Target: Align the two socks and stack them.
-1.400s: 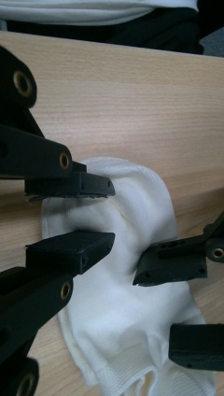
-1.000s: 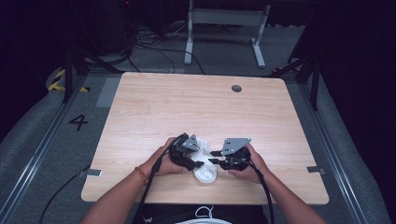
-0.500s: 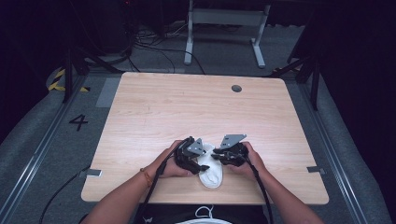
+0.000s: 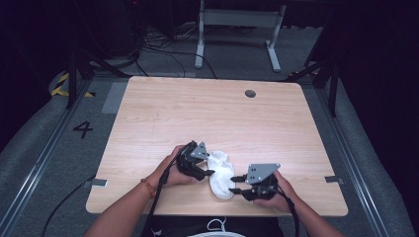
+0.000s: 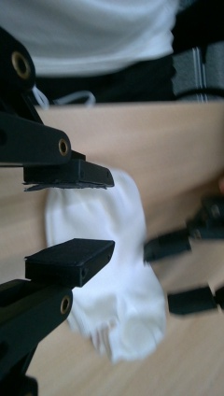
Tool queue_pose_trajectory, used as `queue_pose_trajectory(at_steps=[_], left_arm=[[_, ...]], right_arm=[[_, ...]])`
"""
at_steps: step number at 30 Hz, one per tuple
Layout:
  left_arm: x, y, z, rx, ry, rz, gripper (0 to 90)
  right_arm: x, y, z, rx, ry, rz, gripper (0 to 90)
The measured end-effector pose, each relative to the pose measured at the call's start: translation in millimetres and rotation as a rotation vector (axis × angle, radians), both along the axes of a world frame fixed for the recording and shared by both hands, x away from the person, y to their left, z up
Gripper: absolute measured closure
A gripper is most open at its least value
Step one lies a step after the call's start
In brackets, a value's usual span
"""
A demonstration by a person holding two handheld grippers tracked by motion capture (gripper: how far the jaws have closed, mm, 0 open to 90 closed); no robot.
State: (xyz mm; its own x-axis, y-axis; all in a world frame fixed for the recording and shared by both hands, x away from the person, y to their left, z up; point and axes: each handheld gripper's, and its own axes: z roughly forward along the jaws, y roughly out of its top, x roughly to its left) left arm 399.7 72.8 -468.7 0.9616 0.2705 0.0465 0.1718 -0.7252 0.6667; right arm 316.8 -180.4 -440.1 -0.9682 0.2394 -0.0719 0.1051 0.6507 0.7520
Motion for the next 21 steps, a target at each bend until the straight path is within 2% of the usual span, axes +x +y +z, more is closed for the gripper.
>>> queue_pose_trajectory(at_steps=[2,7,13,14,15,21], left_arm=[[-0.1,-3.1,-2.6,0.002,0.013,0.002,34.2],[2.7,-6.8,-6.0,-0.015,0.032,-0.015,33.8],[6.3,-8.1,-7.6,-0.021,0.042,-0.025,33.2],[7.0,-8.1,-7.9,-0.024,0.039,-0.031,33.1],[7.2,-8.0,-8.3,-0.026,0.047,-0.024,32.8],[9.0,-8.6,-8.9,-0.028,0.040,-0.025,31.9]], right_arm=[[-12.8,-1.7,-4.1,-0.008,0.006,0.018,63.3],[-24.4,1.3,-5.3,-0.005,-0.003,0.045,62.5],[-26.1,12.7,-12.1,-0.024,-0.015,0.095,62.7],[-25.3,15.2,-14.6,-0.045,-0.022,0.103,62.7],[-24.8,17.3,-16.2,-0.058,-0.028,0.102,62.9],[-21.7,24.5,-21.7,-0.088,-0.057,0.116,64.0]])
